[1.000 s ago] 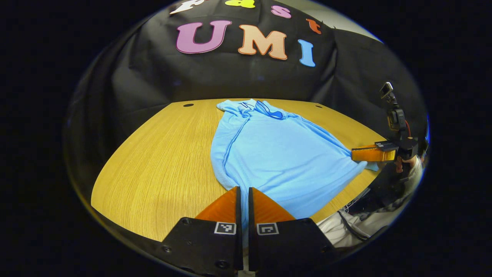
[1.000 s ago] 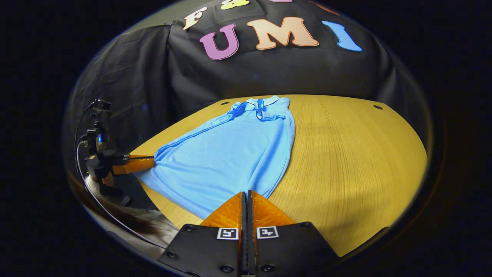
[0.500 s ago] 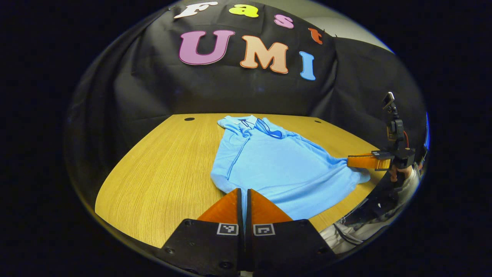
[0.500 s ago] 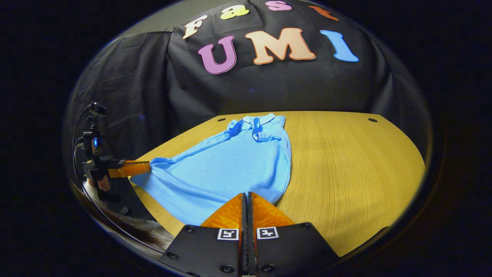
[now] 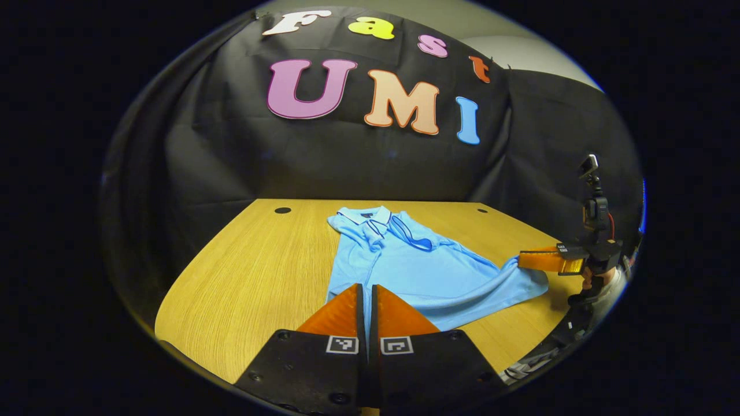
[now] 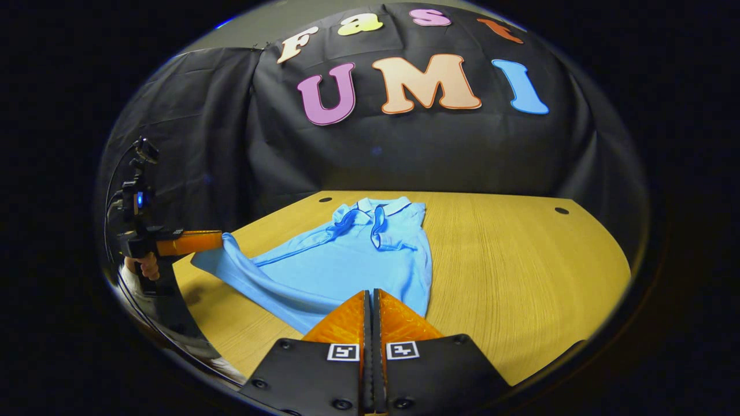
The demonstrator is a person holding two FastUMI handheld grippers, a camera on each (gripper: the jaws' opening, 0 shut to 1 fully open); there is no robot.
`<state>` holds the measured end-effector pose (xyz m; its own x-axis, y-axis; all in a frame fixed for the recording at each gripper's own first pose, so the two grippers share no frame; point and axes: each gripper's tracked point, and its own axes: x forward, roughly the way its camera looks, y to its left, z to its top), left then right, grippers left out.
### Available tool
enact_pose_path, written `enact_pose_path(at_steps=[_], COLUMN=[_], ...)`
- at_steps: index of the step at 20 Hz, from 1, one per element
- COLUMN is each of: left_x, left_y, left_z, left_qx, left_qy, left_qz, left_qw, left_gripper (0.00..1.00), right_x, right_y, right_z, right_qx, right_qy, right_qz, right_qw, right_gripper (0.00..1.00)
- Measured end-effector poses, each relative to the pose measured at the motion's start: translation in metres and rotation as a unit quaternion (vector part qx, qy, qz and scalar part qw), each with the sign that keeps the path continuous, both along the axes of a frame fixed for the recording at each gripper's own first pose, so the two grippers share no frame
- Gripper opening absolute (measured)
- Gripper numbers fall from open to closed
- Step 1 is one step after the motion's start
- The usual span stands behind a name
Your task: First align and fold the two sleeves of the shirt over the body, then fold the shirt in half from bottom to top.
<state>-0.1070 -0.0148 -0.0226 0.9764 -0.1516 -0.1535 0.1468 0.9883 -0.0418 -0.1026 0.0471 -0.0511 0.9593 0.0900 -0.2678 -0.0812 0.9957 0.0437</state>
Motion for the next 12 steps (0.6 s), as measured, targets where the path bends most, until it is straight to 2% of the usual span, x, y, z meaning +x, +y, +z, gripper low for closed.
enact_pose_path(at_steps=[3,12], left_x=[0.03,0.127], left_y=[0.007,0.025], left_z=[0.013,0.026], left_qx=[-0.027,-0.026], left_qy=[-0.002,0.006], left_qz=[0.003,0.021], left_qw=[1.0,0.999], left_gripper=[0.0,0.0], right_x=[0.026,0.116], right_y=[-0.006,-0.03], right_z=[0.009,0.029], right_qx=[0.012,0.014], right_qy=[0.002,-0.002], right_qz=[-0.007,-0.037], right_qw=[1.0,0.999], right_gripper=[0.03,0.02])
